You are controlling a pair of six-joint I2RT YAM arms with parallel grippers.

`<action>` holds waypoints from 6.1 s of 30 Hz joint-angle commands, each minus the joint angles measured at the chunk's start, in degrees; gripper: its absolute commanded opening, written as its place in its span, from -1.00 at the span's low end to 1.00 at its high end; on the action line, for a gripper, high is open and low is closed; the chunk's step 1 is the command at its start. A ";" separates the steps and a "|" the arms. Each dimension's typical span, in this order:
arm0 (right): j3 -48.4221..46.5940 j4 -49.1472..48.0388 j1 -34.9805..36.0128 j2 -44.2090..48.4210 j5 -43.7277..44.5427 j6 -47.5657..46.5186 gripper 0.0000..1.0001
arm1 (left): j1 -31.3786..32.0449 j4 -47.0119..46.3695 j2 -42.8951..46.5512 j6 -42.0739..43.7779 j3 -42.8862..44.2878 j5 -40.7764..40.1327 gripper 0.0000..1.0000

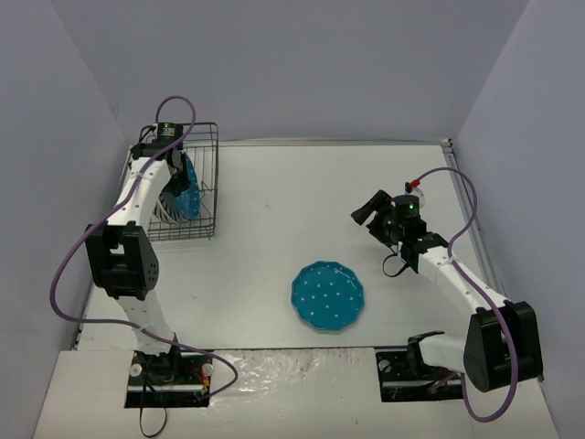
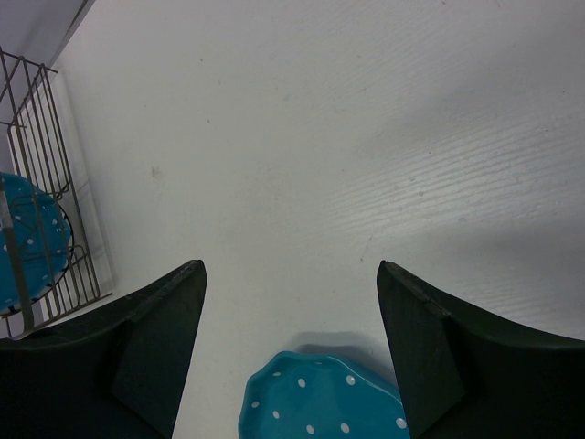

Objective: Load the plates into the dish rack

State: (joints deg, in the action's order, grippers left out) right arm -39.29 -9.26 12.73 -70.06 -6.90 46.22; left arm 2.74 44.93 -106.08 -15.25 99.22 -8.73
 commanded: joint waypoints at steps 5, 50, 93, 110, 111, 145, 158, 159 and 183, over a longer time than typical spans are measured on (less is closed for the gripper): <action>-0.52 -3.14 -0.25 1.33 -0.39 -0.08 0.43 | -0.19 0.24 1.24 -1.46 4.92 -5.50 -0.50; -4.97 17.64 -0.95 12.03 4.55 -5.21 0.47 | 17.71 3.40 19.74 -3.74 2.39 -0.31 0.09; 21.23 24.25 5.97 22.40 -3.25 -0.36 0.18 | 38.51 -24.43 17.16 -17.63 -24.66 16.03 0.11; 21.94 14.42 9.91 15.11 -1.06 0.80 0.01 | 38.94 -23.94 16.87 -17.80 -24.69 15.15 0.11; 22.13 14.36 10.34 15.29 -0.94 1.05 -0.05 | 39.00 -24.00 16.87 -17.80 -24.69 15.15 0.11; 26.28 13.91 13.20 17.25 -0.51 5.28 -0.91 | 39.53 -24.00 17.39 -18.15 -25.66 15.05 0.11; 18.43 13.74 13.02 18.03 -1.62 7.31 -1.00 | 38.91 -23.21 19.09 -18.51 -26.98 12.77 0.11; 17.71 13.73 12.91 17.93 -1.46 7.30 -1.00 | 38.73 -23.13 19.43 -18.60 -27.07 12.68 0.12; 10.06 5.91 1.95 12.22 -9.92 5.81 -1.00 | 34.84 -31.52 19.31 -23.95 -33.92 21.04 0.22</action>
State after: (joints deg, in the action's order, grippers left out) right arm -23.19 5.43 15.03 -57.83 -12.39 50.33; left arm 38.37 19.13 -88.84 -36.60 64.55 9.32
